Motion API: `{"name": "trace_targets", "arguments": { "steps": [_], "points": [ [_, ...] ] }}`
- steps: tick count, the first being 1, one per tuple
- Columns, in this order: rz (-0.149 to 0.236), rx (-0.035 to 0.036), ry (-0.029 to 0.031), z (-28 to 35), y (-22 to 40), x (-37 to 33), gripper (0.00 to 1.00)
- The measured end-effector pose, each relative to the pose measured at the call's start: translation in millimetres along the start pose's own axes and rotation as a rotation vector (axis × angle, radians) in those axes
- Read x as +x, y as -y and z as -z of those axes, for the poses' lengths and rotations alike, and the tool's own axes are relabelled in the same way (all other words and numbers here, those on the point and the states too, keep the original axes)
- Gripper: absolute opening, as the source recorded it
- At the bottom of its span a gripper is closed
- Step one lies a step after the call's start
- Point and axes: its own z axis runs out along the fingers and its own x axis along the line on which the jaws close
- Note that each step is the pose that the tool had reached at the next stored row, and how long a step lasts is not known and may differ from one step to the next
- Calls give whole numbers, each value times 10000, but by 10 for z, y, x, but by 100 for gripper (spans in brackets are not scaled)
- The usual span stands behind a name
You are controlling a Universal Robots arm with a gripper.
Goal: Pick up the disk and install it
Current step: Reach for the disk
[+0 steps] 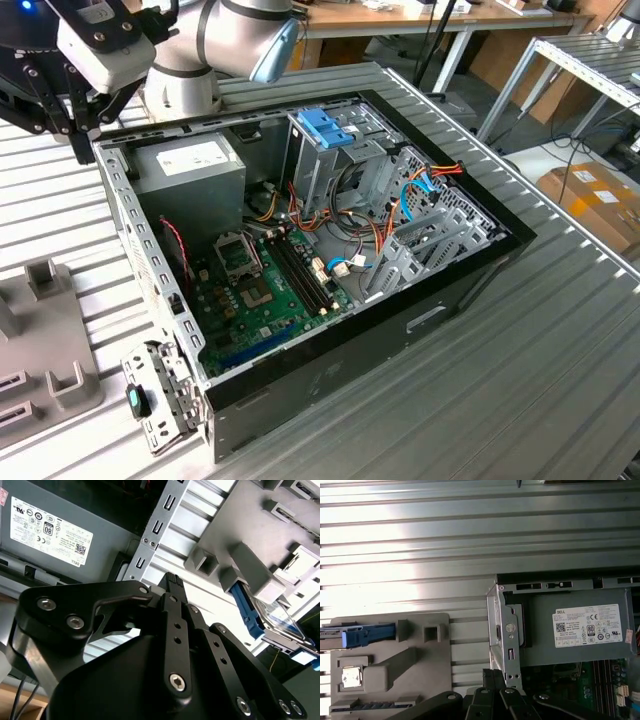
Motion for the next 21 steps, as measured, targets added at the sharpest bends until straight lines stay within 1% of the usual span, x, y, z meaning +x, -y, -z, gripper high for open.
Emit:
{"name": "trace_targets", "arguments": {
  "steps": [16,21],
  "points": [
    [1,-1,0,4,19,266,11],
    [1,-1,0,4,23,318,11]
  ]
}}
